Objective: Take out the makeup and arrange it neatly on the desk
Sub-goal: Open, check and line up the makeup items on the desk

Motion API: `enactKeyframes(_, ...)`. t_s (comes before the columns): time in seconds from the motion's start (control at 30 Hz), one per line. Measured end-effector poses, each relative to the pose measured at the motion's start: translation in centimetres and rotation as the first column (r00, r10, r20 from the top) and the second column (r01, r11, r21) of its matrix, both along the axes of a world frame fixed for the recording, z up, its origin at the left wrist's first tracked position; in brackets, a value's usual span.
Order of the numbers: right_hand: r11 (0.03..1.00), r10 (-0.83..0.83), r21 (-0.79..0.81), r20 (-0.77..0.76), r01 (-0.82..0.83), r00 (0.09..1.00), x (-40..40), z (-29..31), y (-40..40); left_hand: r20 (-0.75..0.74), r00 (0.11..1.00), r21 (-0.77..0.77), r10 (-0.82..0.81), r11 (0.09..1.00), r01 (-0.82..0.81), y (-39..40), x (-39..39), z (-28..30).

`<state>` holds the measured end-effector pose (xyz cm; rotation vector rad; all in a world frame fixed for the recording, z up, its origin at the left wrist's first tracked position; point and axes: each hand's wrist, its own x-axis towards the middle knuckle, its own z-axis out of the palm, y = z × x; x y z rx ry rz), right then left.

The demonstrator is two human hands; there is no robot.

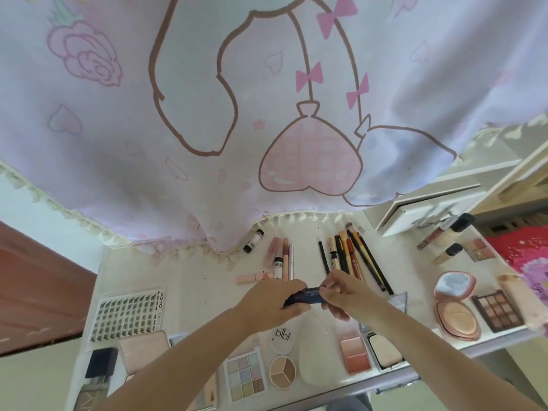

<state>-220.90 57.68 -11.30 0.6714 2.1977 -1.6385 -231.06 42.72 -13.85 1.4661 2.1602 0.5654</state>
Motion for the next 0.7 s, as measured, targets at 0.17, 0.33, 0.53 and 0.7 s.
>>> enactKeyframes(0.17, 0.998, -0.055, -0.037, -0.015, 0.055, 0.998, 1.2, 0.1, 1.4, 0.037, 0.997, -0.043, 0.075, 0.996, -0.073, 0.6, 0.7, -0.3)
enactKeyframes(0.33, 0.997, -0.049, 0.050, -0.029, 0.050, 0.998, 2.6, 0.0, 3.1, 0.157, 0.985, -0.033, 0.071, 0.997, -0.066, 2.7, 1.5, -0.5)
enactKeyframes(0.53, 0.977, -0.096, 0.186, -0.067, 0.107, 0.993, 4.9, 0.3, 7.1, 0.104, 0.994, 0.030, -0.022, 0.999, 0.019, 7.6, 2.7, -1.9)
enactKeyframes(0.7, 0.936, -0.206, 0.263, -0.131, 0.235, 0.970, 6.7, 0.4, 11.7, 0.067, 0.996, 0.141, 0.054, 0.988, -0.063, 14.1, 4.0, -3.0)
